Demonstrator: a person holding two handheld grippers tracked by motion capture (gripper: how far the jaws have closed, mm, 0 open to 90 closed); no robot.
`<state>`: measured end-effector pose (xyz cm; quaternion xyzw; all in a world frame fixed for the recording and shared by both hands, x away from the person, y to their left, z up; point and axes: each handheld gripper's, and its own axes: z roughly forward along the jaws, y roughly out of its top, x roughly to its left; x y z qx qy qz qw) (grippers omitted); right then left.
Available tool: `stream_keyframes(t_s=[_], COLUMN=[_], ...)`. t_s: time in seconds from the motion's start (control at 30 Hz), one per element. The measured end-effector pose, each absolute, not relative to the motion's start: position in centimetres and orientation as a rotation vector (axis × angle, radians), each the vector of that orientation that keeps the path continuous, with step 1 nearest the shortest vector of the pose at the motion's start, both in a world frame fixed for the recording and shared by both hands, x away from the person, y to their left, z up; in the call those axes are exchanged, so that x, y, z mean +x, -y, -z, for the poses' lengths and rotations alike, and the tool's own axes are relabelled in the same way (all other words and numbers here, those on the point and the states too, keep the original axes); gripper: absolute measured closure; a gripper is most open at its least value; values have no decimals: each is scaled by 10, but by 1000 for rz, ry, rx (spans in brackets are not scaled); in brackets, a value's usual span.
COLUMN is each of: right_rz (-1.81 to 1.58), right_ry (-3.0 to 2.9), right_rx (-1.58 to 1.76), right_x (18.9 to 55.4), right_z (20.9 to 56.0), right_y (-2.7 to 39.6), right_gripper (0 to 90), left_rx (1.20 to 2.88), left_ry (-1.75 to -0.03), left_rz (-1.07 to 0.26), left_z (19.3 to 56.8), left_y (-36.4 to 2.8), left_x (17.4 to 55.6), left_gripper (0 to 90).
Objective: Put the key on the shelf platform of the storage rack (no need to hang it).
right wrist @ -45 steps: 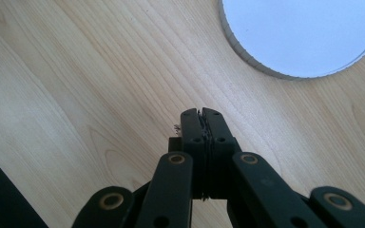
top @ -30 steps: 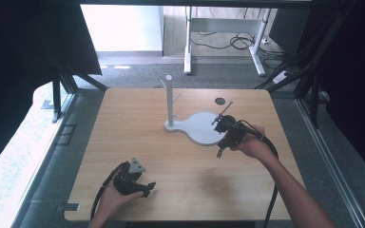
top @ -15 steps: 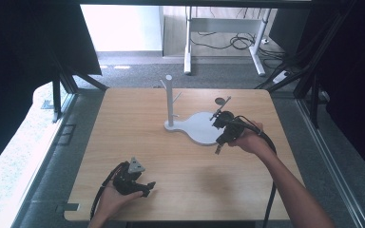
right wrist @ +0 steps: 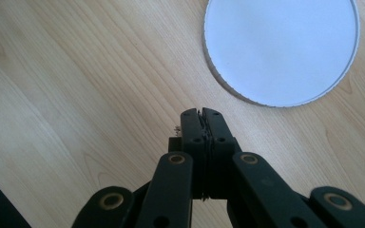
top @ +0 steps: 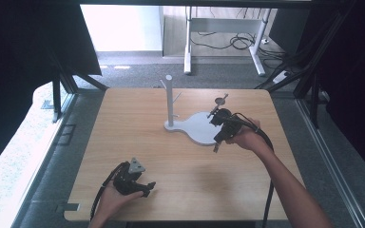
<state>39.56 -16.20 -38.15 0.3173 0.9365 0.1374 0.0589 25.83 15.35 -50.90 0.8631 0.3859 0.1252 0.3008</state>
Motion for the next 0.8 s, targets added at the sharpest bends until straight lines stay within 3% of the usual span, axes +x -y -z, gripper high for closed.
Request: stream_keyframes(t_s=[0.8], right_rz=[-407], right_ry=[-2818], right_rx=[1034], right_x=[431], right_z=[385], right_y=[153], right_gripper=[890], left_rx=[2292], left_ry=[-1022], left_rz=[-330], left_z=[510], left_y=[-153], left_x=[259], left_gripper=[217])
